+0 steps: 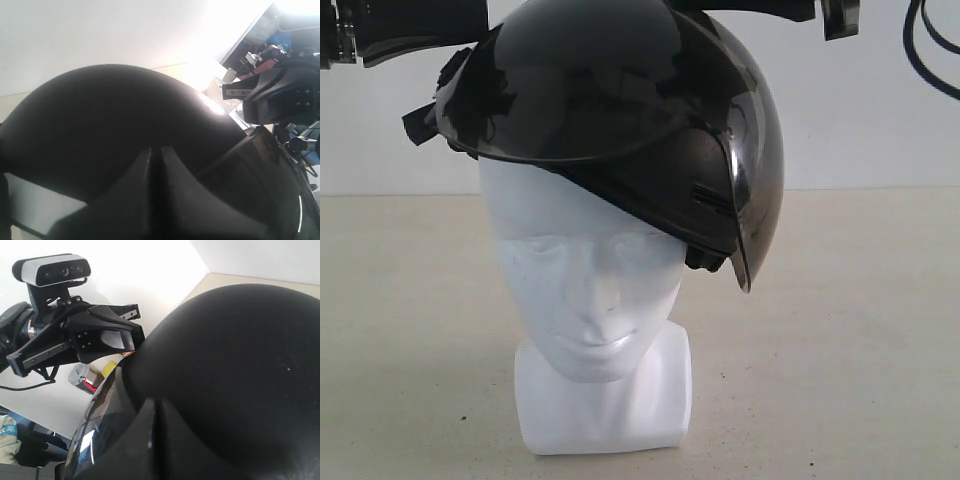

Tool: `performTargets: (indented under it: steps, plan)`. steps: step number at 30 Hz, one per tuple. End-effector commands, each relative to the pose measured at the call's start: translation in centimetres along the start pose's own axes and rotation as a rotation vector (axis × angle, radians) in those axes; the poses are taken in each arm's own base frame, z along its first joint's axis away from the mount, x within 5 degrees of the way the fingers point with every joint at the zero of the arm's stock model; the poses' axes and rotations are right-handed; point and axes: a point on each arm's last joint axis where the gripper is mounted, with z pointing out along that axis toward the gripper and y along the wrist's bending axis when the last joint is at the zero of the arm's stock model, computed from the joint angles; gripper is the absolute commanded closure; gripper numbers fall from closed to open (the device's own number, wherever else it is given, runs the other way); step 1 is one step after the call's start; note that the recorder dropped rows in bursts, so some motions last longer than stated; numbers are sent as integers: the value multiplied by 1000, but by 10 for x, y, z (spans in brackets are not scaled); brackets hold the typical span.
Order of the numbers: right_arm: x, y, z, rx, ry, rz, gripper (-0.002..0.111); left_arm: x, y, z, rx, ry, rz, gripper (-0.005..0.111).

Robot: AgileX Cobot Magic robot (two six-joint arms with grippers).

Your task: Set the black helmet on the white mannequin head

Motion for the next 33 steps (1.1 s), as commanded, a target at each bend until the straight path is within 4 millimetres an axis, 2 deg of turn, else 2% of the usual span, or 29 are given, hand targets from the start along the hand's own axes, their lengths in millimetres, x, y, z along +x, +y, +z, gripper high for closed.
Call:
performTargets:
  steps: [1,6,15,19,22,26,29,33]
  plan:
    - [2,3,0,-21,31,-18,108,18,3,4,42,75,-20,102]
    - [2,4,0,-24,28,-15,108,26,3,4,72,101,-33,102]
    - [-1,5,0,-33,-3,7,108,26,-1,3,94,108,-29,102]
    - [-11,4,-5,11,-64,16,108,25,-1,1,89,104,-28,102]
    - [-21,-7,-20,96,-134,51,108,21,1,-8,57,77,-20,102]
    - [-26,-31,-48,228,-188,145,108,12,-2,-26,-19,13,14,102]
    - [-18,-56,-65,383,-114,219,108,6,-6,-37,-87,-40,45,102]
    - [4,-92,-58,433,-24,292,108,2,-5,-40,-148,-80,55,102]
